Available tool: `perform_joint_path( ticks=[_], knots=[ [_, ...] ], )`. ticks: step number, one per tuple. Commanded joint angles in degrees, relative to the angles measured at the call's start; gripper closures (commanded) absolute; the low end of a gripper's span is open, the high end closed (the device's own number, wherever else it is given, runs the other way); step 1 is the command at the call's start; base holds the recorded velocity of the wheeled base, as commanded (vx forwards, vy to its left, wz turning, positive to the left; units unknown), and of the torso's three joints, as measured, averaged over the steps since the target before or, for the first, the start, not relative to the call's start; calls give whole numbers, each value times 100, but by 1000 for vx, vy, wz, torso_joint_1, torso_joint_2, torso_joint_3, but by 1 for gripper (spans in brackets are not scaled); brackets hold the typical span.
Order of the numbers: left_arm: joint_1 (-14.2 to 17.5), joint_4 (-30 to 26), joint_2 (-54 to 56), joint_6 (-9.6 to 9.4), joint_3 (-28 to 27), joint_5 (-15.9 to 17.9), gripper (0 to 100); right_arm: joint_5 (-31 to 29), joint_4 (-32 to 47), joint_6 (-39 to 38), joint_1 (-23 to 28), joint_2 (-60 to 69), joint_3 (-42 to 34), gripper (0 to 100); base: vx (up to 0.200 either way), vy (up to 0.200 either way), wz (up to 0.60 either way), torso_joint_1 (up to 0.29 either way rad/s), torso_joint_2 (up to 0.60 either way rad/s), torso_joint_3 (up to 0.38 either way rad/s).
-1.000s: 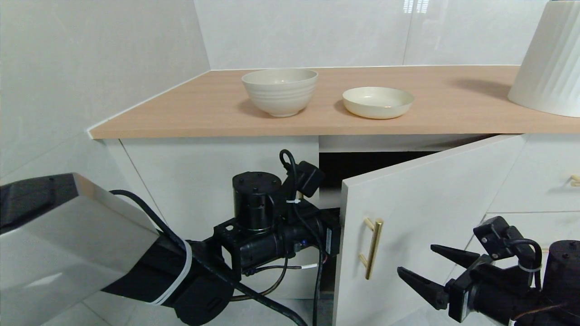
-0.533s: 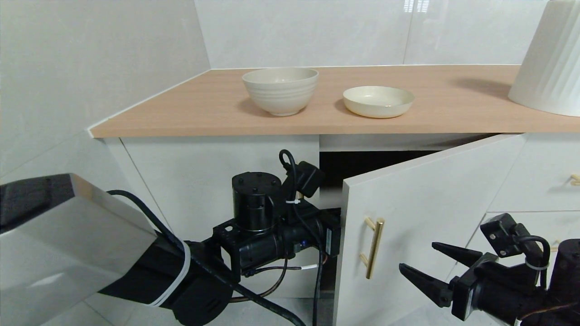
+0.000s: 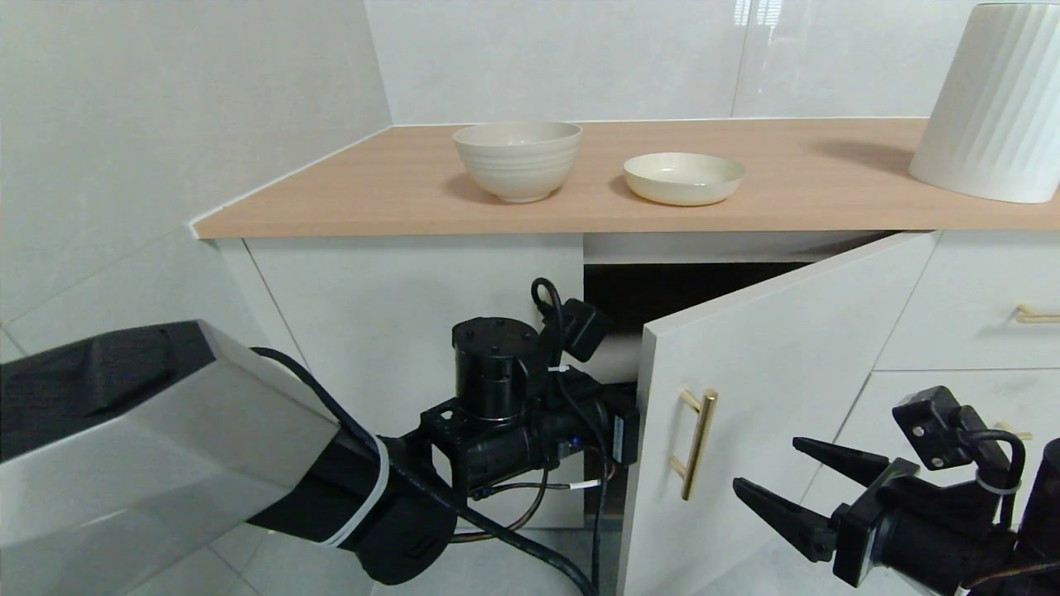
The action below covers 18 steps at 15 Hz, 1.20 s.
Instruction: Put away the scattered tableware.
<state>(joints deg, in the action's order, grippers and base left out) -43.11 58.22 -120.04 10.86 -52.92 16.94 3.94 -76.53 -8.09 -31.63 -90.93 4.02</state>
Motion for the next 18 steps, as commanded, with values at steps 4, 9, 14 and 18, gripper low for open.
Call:
perform_joint_path(
  ticks=[4,9,14,18],
  knots=[
    [-22,-206,7,83,-219,-77,100,-7,24,1,-36,339,-42,0,-50,0,0,1,-1,-1],
    [-269,-698,69,364,-755,-350,100,-16,218,1,-36,1007,-7,0,0,0,0,0,0,0],
    [-479,-909,306,364,-491,-666,100,11,3021,1,-36,2615,986,0,0,0,0,0,0,0],
    [-479,-856,376,364,-78,-666,100,239,3645,-8,-27,2668,1118,0,0,0,0,0,0,0]
  ],
)
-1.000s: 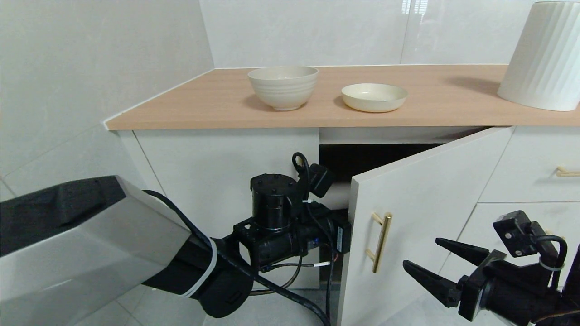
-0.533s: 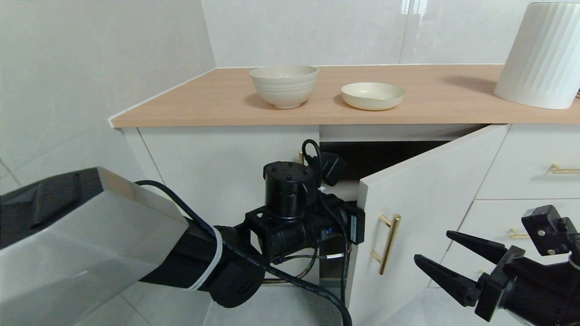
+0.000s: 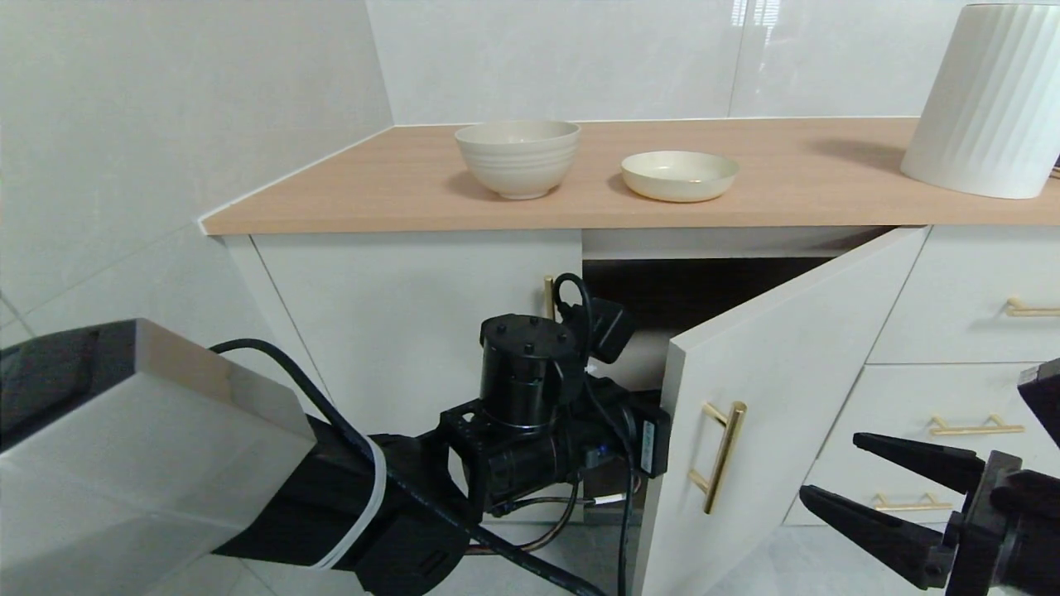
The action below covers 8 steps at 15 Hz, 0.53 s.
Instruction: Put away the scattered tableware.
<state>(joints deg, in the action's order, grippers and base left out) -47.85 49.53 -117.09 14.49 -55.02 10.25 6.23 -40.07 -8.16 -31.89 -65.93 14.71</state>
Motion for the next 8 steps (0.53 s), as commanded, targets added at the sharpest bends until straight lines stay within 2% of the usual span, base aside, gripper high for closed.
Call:
perform_joint_path(
  ticks=[1,2,5,8],
  knots=[
    [-5,4,134,1,158,3,100,1,-1,-2,7,177,58,0,0,0,0,0,0,0],
    [-5,13,116,1,123,3,100,1,-1,-2,7,177,58,0,0,0,0,0,0,0],
    [-40,-22,-95,1,-229,29,100,19,-1,-2,7,238,84,0,-200,0,0,9,4,-1],
    [-146,-137,-288,1,-624,21,100,45,17,-2,-1,440,102,0,0,0,0,0,0,0]
  ],
)
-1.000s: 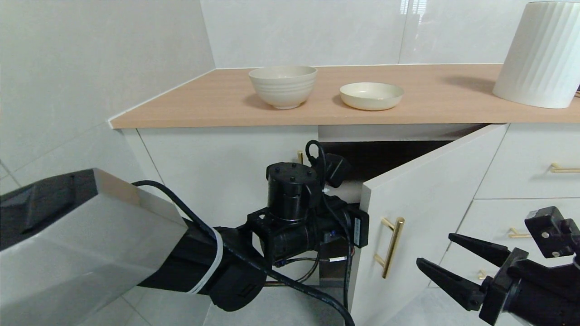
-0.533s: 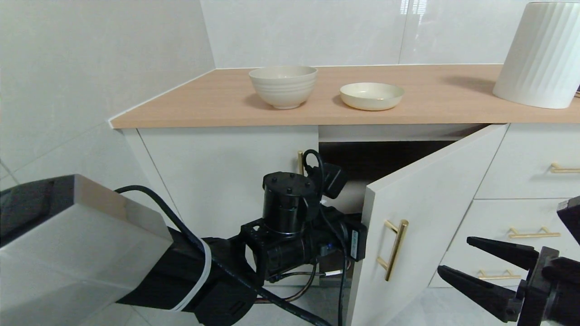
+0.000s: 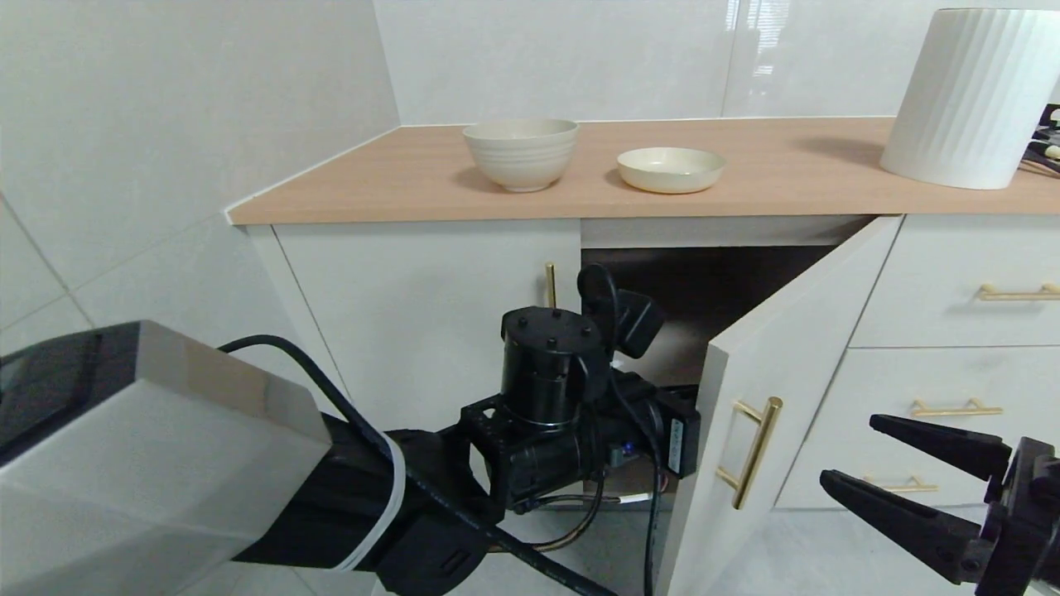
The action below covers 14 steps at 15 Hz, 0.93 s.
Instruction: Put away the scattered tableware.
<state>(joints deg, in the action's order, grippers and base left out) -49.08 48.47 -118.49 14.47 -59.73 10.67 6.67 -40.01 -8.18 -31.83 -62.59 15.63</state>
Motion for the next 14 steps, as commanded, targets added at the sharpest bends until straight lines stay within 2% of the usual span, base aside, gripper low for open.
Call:
perform_joint_path(
  ticks=[1,4,6,7,9,10,12,14],
  knots=[
    [-32,-110,-183,3,-232,-30,100,10,28,1,-7,141,37,0,0,0,0,0,0,0],
    [-295,-470,-244,3,-504,-30,100,168,37,1,-25,414,90,0,0,0,0,0,0,0],
    [-656,-611,-271,3,-724,-30,100,572,257,-105,-25,748,230,0,0,0,0,0,0,0],
    [-849,-716,-271,3,-838,-30,100,775,433,-175,-43,924,327,0,0,0,0,0,0,0],
    [-1491,-962,-429,3,-1313,-56,100,1495,1241,-483,-254,1600,714,0,0,0,0,0,0,0],
    [-1552,-953,-473,3,-1365,-100,100,1627,1452,-483,-254,1697,793,0,0,0,0,0,0,0],
    [-1517,-892,-491,12,-1198,-574,100,1733,1698,-492,-254,1759,881,0,0,0,0,0,0,0],
    [-1324,-769,-341,12,-935,-636,100,1768,1716,-500,-254,1767,907,0,0,0,0,0,0,0]
  ],
)
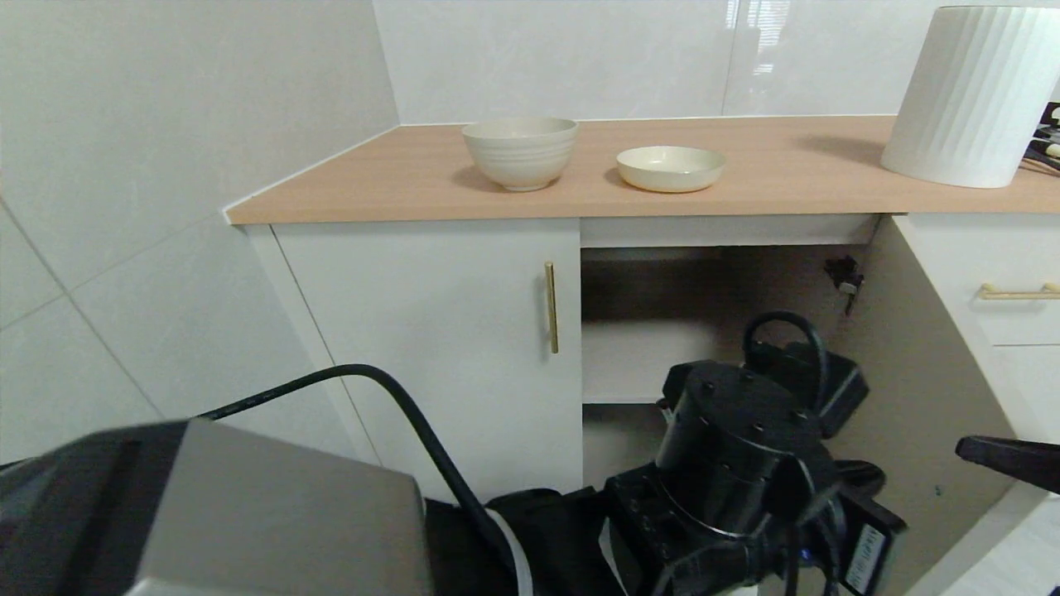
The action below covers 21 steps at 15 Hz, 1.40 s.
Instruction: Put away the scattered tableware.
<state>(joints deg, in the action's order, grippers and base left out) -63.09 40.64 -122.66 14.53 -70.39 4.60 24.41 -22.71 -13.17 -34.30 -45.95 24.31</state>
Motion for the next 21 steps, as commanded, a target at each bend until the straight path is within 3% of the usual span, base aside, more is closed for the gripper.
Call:
perform_joint_path(
  ticks=[1,4,5,7,9,10,12,13,15,16,18,19,21],
  knots=[
    [104,31,93,6,175,-29,100,73,-5,-28,-6,226,180,0,0,0,0,0,0,0],
    [121,110,208,15,219,-73,100,381,-5,-37,3,-72,285,0,0,0,0,0,0,0],
    [297,137,357,67,394,-82,100,346,-5,-37,11,-195,303,0,0,0,0,0,0,0],
    [859,137,832,313,834,-82,100,135,4,-46,29,-670,452,0,0,0,0,0,0,0],
    [1343,137,1183,322,1238,-82,100,-199,-5,-46,82,-1338,663,0,0,0,0,0,0,0],
    [1782,137,1544,313,1642,-73,100,-463,-32,-37,108,-1988,935,0,0,0,0,0,0,0],
    [2195,137,2018,287,2143,-64,100,-489,-40,-28,240,-2744,1357,0,0,0,0,0,0,0],
    [2389,137,2255,278,2319,-64,0,-481,-49,-19,407,-3131,1595,0,0,0,0,0,0,0],
    [2855,137,2721,182,2688,-29,0,-481,-40,60,600,-3887,2096,0,0,0,0,0,0,0],
    [3127,137,2967,6,2926,59,0,-481,12,156,688,-4238,2421,0,0,0,0,0,0,0],
    [3733,67,3530,-574,3339,261,0,-621,267,183,697,-4695,3001,0,0,0,0,0,0,0],
    [3874,31,3688,-618,3391,287,0,-832,373,183,688,-4757,3071,0,0,0,0,0,0,0],
    [4217,-628,4136,-653,3093,261,0,-1852,531,192,530,-4854,3115,0,0,0,0,0,0,0]
  ],
)
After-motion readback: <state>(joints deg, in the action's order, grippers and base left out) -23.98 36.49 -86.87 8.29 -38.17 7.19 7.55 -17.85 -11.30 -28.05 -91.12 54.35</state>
